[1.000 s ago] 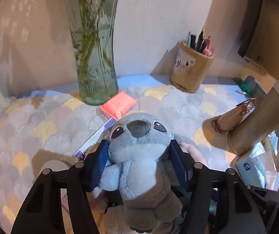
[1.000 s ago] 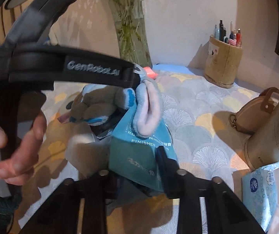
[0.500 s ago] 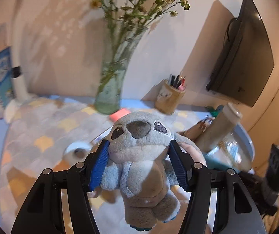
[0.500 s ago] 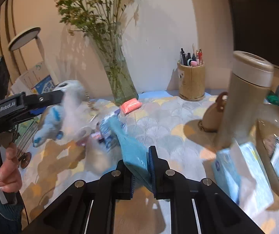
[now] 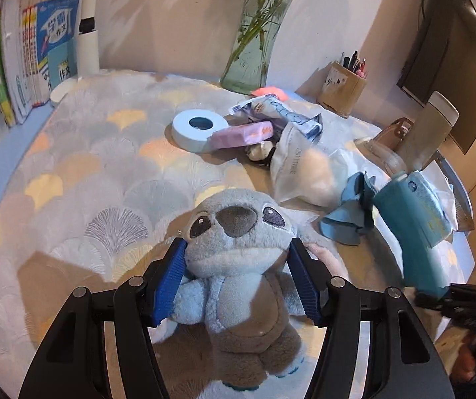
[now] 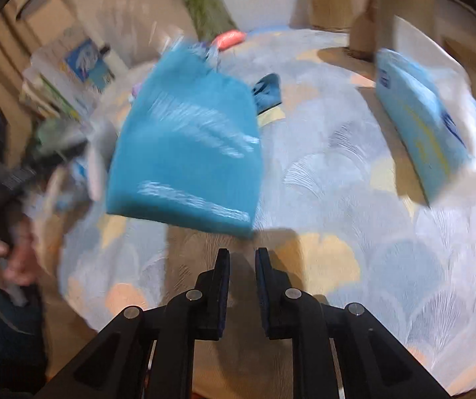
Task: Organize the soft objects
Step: 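Grasp the teal drawstring bag with right tool while left tool holds Stitch, then carry Stitch and teal bag to the glass bowl and open both tools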
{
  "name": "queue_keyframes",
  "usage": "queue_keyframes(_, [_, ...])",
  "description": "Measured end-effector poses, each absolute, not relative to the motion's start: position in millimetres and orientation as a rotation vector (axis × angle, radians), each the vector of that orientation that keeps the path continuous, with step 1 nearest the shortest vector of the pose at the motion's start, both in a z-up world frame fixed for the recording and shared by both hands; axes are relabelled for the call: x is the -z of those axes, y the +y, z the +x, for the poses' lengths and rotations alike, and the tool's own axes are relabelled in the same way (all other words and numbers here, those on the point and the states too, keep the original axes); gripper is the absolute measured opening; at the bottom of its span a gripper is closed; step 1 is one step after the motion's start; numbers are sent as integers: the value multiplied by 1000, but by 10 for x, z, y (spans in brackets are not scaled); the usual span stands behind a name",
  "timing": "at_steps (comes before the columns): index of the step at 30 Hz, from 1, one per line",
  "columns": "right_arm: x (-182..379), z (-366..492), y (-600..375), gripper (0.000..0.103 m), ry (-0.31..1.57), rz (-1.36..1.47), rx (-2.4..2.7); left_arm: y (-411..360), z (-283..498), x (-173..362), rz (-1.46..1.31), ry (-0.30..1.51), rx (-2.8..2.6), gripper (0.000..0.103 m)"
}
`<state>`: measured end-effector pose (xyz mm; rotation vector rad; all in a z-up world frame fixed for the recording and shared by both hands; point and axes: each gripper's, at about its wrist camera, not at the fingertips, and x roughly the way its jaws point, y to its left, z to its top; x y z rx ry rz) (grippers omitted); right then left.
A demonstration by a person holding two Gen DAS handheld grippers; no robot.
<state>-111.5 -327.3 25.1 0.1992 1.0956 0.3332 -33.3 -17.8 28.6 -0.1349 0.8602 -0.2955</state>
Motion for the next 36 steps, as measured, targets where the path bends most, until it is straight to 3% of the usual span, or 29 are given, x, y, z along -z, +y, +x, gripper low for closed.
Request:
queue_keyframes(2, [-287,-1122,-3377,27,1097,228,-313,-135,-349,-287,-156,838,314,59])
queue_keyframes(3, [-328,-1129,-3406,36,1086,223,-304,-116,-360,-283,-166,833,321,59])
queue_keyframes(4, [-410,-1145,-3408,52,1057,209,-296,-104,-372,-282,-170,827,322,60])
queue_keyframes(5, [-469,-1149,-3399,61,1033,204,-299,-82,-371,-276,-174,822,319,60])
queue_keyframes(7, [-576,-1120,-3317,92,988,212,-339,-48,-371,-256,-195,818,324,60])
queue_keyframes(9, [-589,-1027,-3187,103,966,215,-391,-19,-361,-224,-223,810,329,60])
queue_keyframes(17, [-355,-569,-2532,103,1021,136,-443,51,-346,-185,-284,802,352,60])
queue_keyframes(21, [-250,-595,-2104,103,1043,-85,-271,11,-369,-185,-262,794,342,60])
queue_keyframes(24, [-115,-635,-2026,92,1027,-114,-217,-19,-386,-196,-238,788,333,60])
queue_keyframes(26, [-158,-694,-2059,67,1000,-102,-220,-29,-397,-208,-229,783,327,60])
queue_keyframes(27, [-185,-720,-2068,35,987,-104,-215,-32,-402,-214,-227,782,325,60])
queue_keyframes(28, [-215,-749,-2067,13,980,-116,-207,-33,-411,-224,-224,782,324,59])
queue_keyframes(36, [-805,-1201,-2421,11,788,-30,-194,-179,-512,-593,-190,708,324,59])
